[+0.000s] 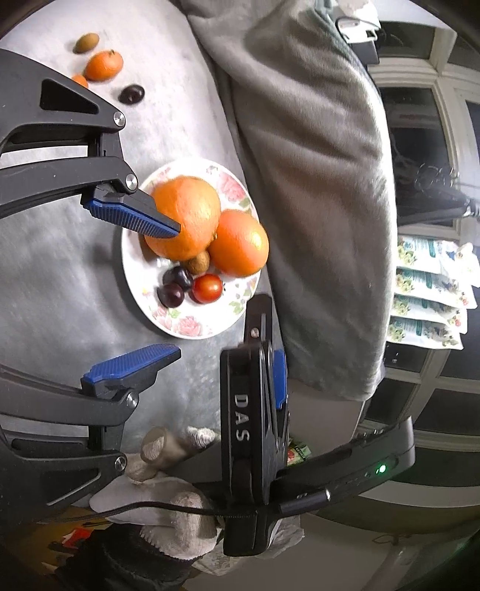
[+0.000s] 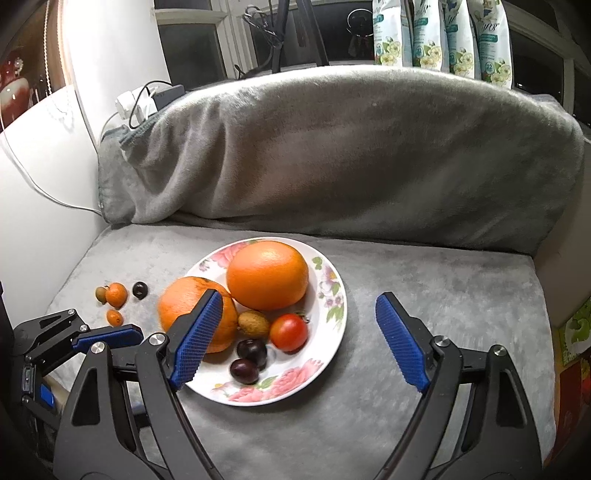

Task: Organize fruits
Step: 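Lower the tomato and plum onto the plate and open both grippers, then move both open grippers back toward the remaining small fruits, then close the right gripper on a small tangerine while the left gripper closes on a brown fruit, then carry the small tangerine and brown fruit in both grippers over the plate, then lower both fruits onto the plate and open both grippers, then move both open grippers back toward the tangerine and dark plum on the fleece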

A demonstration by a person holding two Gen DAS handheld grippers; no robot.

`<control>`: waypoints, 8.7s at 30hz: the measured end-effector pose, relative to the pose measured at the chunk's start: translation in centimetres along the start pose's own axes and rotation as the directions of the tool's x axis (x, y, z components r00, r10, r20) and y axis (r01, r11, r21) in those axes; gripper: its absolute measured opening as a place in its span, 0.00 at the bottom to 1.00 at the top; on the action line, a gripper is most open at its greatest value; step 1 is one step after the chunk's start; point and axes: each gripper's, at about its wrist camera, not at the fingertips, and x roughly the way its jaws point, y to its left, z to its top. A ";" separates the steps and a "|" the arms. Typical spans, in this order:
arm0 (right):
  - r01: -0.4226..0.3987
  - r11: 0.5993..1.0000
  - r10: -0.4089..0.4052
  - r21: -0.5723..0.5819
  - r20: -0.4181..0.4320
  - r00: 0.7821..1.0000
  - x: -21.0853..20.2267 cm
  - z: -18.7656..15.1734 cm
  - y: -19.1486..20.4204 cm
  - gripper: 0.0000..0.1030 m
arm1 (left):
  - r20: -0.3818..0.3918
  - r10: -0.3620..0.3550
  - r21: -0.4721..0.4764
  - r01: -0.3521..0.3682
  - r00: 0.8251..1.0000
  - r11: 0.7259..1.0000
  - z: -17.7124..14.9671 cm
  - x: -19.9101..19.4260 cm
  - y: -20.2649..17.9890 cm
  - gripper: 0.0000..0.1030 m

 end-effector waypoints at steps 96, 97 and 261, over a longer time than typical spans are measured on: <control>-0.306 0.909 0.220 -0.283 -0.298 0.929 11.4 -4.9 23.8 0.31 | -0.139 0.176 -0.287 -0.210 0.974 0.935 -8.7 -3.5 23.0 0.24; -0.304 0.909 0.218 -0.285 -0.297 0.930 11.4 -4.9 23.8 0.28 | -0.139 0.178 -0.286 -0.211 0.974 0.935 -8.7 -3.5 22.9 0.24; -0.028 0.997 0.024 0.067 0.060 0.998 -2.6 -0.9 2.2 0.88 | 0.029 0.102 -0.030 -0.101 0.994 0.994 -0.4 -3.1 2.7 0.78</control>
